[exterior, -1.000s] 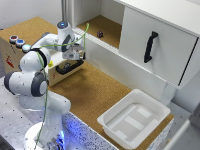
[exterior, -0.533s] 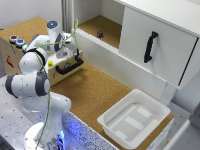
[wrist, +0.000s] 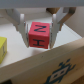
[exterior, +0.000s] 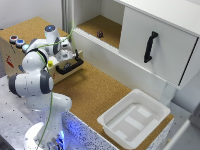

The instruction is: Store the grasped pink object in the drawer

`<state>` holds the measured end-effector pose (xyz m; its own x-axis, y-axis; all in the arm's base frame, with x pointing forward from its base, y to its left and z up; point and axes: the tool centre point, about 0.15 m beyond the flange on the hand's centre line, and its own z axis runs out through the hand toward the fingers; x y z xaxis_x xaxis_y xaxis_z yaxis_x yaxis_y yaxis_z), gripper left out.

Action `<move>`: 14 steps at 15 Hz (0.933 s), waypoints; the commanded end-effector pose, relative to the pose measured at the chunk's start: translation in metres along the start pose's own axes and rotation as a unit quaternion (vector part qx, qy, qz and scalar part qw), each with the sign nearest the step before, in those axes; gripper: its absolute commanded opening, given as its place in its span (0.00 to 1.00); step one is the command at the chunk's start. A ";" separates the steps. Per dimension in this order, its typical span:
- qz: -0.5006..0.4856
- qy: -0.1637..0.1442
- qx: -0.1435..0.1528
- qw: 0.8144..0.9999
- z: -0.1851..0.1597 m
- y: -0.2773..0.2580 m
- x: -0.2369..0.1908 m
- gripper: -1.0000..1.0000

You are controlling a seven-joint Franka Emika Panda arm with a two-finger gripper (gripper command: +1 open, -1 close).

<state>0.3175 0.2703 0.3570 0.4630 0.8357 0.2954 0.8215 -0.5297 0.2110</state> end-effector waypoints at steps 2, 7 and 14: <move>0.026 0.010 0.038 0.999 -0.040 0.019 0.028 1.00; 0.066 0.054 0.041 0.996 -0.123 0.047 0.005 1.00; 0.100 0.042 0.023 0.994 -0.131 0.058 -0.003 1.00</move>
<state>0.3223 0.2270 0.4811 0.5846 0.7091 0.3943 0.7187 -0.6780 0.1538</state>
